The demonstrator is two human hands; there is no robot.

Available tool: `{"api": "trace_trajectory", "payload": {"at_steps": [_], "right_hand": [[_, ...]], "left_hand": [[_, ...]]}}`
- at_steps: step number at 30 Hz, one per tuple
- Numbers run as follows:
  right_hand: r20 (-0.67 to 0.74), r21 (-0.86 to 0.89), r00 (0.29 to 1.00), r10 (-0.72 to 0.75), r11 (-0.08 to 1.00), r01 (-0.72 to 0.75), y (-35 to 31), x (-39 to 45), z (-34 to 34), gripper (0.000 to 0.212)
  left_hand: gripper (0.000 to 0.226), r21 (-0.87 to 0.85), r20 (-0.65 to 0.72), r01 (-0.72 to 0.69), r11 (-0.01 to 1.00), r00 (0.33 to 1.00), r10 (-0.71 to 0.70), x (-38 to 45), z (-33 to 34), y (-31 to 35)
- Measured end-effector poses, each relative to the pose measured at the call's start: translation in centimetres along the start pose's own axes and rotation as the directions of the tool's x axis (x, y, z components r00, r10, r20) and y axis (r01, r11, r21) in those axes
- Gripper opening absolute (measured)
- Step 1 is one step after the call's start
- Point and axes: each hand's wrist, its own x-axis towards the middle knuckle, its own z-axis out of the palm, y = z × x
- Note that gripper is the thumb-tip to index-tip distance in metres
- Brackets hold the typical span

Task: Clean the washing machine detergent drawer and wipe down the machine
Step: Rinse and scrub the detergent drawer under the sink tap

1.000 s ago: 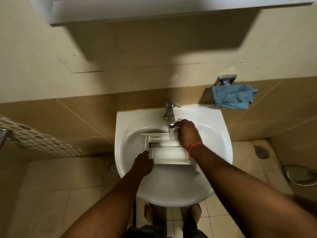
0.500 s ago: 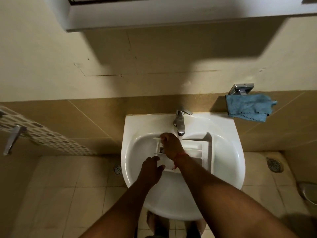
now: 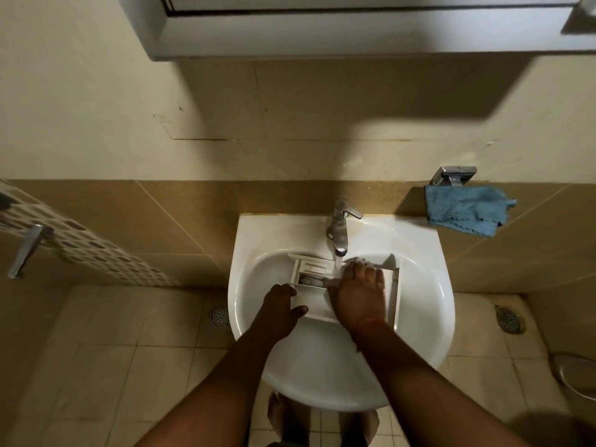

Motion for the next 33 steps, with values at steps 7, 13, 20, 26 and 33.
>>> {"api": "trace_trajectory", "payload": {"at_steps": [7, 13, 20, 26, 33], "right_hand": [[0.075, 0.155, 0.834, -0.546, 0.833, 0.531, -6.3, 3.9, -1.8, 0.052], [0.124, 0.101, 0.940, -0.318, 0.946, 0.307, 2.0, 1.9, -1.8, 0.065], [0.259, 0.070, 0.960, -0.106, 0.993, 0.091, -0.5, 1.2, -3.1, 0.077], [0.189, 0.197, 0.925, -0.329, 0.936, 0.292, -1.0, 1.9, -2.0, 0.068], [0.368, -0.349, 0.912, -0.181, 0.882, 0.316, 3.6, 0.9, -3.3, 0.053]], "left_hand": [[0.030, -0.067, -0.017, -0.061, 0.996, 0.998, 0.060, -0.7, 0.4, 0.3], [0.044, -0.038, -0.022, -0.018, 0.999, 1.000, 0.017, -0.6, 0.1, -0.5], [0.044, 0.003, -0.037, -0.021, 1.000, 0.999, 0.021, -0.6, -0.5, -0.6], [0.044, 0.024, -0.055, -0.005, 1.000, 0.998, 0.006, -1.1, -0.8, -1.4], [0.044, 0.000, -0.068, 0.006, 1.000, 0.998, -0.006, -1.1, -1.1, -1.5]]}}
